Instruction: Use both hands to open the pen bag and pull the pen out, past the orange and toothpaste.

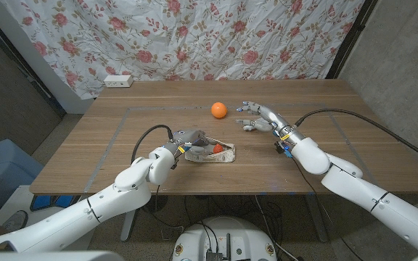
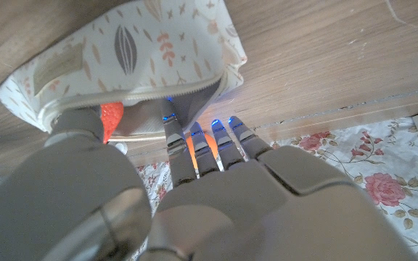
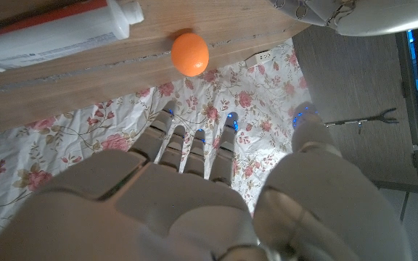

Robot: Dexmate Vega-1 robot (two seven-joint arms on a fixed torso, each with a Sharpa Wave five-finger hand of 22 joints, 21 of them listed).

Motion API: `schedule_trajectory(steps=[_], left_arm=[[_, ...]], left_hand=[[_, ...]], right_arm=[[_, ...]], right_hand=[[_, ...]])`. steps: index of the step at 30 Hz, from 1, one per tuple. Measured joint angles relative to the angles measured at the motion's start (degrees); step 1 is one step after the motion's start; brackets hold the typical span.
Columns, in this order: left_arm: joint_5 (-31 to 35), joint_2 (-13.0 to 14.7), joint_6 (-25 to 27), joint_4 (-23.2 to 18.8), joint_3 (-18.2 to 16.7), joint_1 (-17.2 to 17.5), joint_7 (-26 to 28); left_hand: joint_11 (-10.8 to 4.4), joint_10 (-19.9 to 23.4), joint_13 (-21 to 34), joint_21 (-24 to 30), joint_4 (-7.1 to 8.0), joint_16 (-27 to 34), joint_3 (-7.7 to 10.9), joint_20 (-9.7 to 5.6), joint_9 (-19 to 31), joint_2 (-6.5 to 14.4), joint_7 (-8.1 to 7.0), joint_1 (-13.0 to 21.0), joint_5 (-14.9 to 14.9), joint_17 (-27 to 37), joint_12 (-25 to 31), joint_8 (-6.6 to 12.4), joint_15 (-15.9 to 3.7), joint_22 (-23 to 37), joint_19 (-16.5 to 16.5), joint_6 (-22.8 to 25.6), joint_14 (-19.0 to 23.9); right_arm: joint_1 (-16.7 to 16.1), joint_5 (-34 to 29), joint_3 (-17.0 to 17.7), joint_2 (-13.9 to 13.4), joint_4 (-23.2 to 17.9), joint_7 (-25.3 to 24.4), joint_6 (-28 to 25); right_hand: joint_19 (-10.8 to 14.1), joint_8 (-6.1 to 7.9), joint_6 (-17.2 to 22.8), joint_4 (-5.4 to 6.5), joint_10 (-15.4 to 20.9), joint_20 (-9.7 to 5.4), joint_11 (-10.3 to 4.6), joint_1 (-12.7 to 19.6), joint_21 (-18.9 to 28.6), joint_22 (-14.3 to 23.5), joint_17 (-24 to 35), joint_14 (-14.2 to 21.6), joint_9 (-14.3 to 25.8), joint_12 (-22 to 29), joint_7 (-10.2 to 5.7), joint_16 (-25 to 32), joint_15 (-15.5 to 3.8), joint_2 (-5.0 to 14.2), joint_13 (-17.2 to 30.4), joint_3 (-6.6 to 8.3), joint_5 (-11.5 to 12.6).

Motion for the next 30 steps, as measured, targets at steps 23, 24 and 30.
schedule_trajectory(steps=[23, 24, 30], left_arm=[[-3.3, -0.6, -3.2, 1.9, -0.2, 0.6, 3.3], [-3.4, -0.6, -3.2, 1.9, -0.2, 0.6, 3.3], [-4.2, -0.7, -3.7, 2.3, -0.3, 0.7, 3.9]], left_hand=[[0.30, -2.3, 0.0, 0.0, -0.24, 0.0, -0.24, -0.21, 0.0, 0.7, -0.21, -0.7, 0.2, 0.0, 0.0, 0.00, 0.08, 0.0, -2.5, -0.6, -2.7], [0.30, -2.3, 0.0, 0.0, -0.24, 0.0, -0.24, -0.21, 0.0, 0.7, -0.21, -0.7, 0.2, 0.0, 0.0, 0.22, 0.08, 0.0, -2.5, -0.6, -2.7], [0.30, -2.3, 0.0, 0.0, -0.24, 0.0, -0.24, 0.10, 0.0, 0.7, -0.21, -0.7, 0.2, 0.0, 0.3, 0.26, 0.38, 0.0, -2.8, -0.6, -3.0]], right_arm=[[2.2, -12.0, -3.8, -2.5, -5.7, 4.7, -7.9], [2.3, -12.1, -3.8, -2.5, -5.7, 4.8, -7.9], [3.1, -14.9, -5.0, -2.7, -6.8, 6.4, -9.4]], right_hand=[[0.6, 3.28, 6.5, 0.95, 0.2, -0.18, -0.21, 3.1, 0.2, 0.2, 0.2, 0.0, 0.5, 0.0, -0.83, 0.5, 0.01, -0.98, 0.0, 0.27, -0.5], [0.6, 3.28, 6.5, 1.02, 0.2, -0.18, -0.21, 3.1, 0.2, 0.2, 0.2, 0.0, 0.5, 0.0, -0.83, 0.5, 0.01, -0.98, 0.0, 0.20, -0.5], [0.6, 3.42, 6.5, 1.02, 0.2, -0.18, -0.21, 3.1, 0.2, 0.2, 0.3, 0.0, 0.5, 0.0, -0.83, 0.5, 0.01, -0.98, 0.0, 0.20, -0.5]])
